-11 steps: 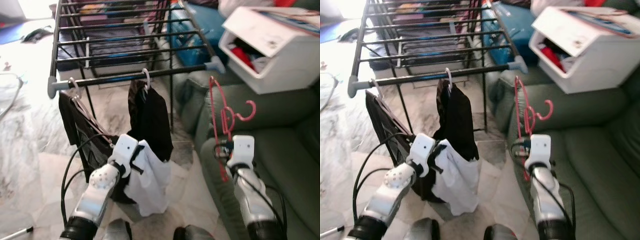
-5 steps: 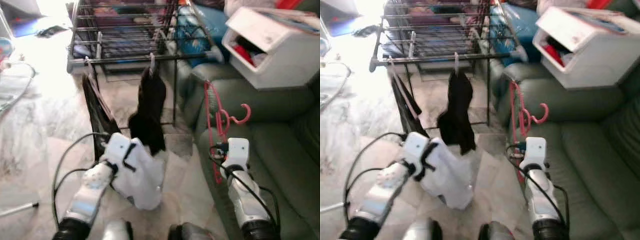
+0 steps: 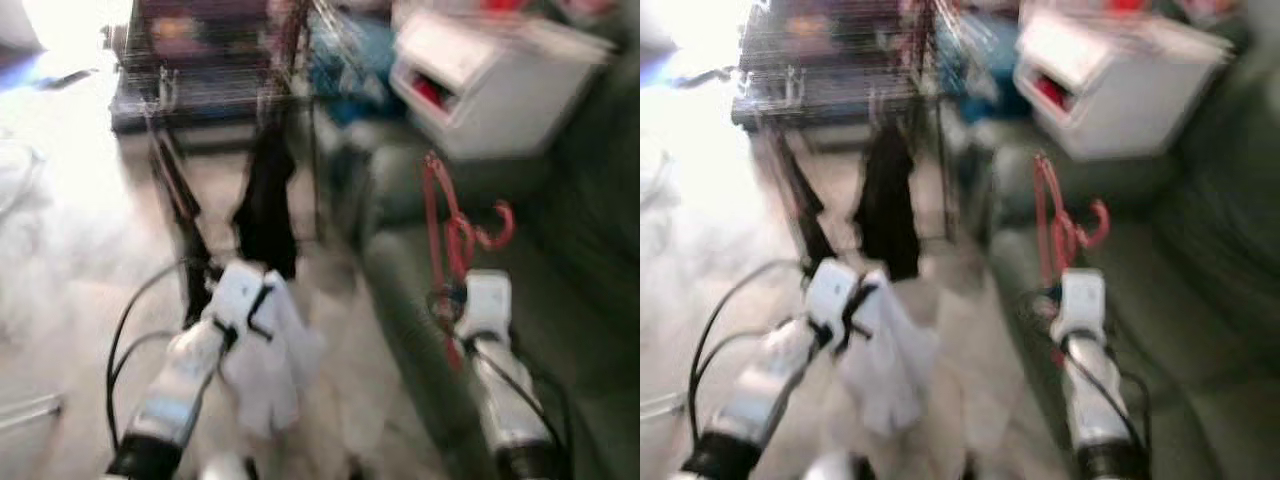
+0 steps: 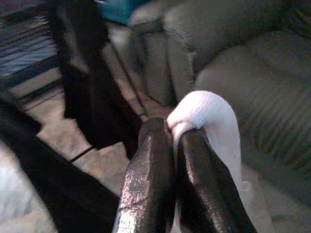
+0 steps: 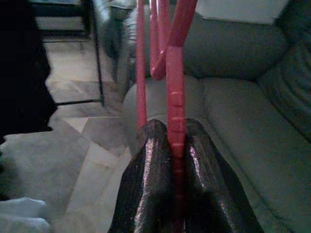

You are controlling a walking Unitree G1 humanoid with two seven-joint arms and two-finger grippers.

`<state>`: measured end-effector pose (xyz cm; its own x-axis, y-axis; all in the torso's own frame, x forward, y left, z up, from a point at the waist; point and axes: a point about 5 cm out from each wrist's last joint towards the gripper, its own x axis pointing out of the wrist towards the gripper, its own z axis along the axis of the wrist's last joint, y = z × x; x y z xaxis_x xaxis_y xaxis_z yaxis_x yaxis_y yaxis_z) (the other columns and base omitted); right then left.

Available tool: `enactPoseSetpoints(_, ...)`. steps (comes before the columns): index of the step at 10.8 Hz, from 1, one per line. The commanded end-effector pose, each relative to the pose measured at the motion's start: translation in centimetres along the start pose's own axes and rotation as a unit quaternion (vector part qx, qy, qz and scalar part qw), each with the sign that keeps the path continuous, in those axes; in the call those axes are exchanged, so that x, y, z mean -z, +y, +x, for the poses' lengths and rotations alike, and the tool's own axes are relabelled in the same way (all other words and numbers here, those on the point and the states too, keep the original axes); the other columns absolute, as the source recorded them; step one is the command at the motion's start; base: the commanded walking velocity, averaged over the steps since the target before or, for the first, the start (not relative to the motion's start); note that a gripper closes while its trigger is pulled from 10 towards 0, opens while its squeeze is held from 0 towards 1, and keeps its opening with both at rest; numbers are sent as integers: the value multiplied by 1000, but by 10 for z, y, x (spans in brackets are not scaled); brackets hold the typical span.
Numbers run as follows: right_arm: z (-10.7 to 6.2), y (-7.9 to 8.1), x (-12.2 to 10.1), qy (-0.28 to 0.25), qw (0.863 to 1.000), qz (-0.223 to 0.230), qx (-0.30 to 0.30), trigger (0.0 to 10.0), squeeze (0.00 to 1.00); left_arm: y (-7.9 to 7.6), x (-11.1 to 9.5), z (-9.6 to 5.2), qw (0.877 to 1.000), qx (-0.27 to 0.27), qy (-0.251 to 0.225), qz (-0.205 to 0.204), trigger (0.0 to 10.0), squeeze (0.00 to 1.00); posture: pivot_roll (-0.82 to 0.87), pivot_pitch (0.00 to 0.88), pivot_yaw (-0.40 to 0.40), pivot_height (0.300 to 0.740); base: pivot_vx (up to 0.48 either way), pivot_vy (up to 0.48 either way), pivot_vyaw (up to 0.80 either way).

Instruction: Hang hanger

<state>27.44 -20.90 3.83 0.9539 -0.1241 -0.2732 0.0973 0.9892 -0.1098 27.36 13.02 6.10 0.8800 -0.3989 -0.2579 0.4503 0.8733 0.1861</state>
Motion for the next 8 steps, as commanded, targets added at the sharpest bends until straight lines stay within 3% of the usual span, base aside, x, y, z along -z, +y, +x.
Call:
enactPoseSetpoints(1,2,2,-3,-7,1000,4,-3,10000,0,-1,-4,1,1000,0,-9,0,10000,0,-42,0,-30,740,-274,0,0)
enactPoseSetpoints(3,-1,7,-2,-10,1000,12,-17,10000,0,3,-5,0,1000,-9,-12,-8,10000,0,-43,0,-37,740,0,0,0)
enactPoseSetpoints(4,-2,7,3,1,1000,25,-16,10000,0,1,-13,-1,999,12,-28,-18,10000,0,-42,0,-38,740,0,0,0)
enactPoseSetpoints(6,-2,14,7,11,999,22,-23,10000,0,-1,-20,3,998,42,-37,-15,10000,0,-40,0,-39,740,-251,412,-800)
enactPoseSetpoints(8,2,13,4,7,1000,13,-24,10000,0,-1,-19,3,998,52,-33,-7,10000,0,-41,0,-39,740,0,424,-800)
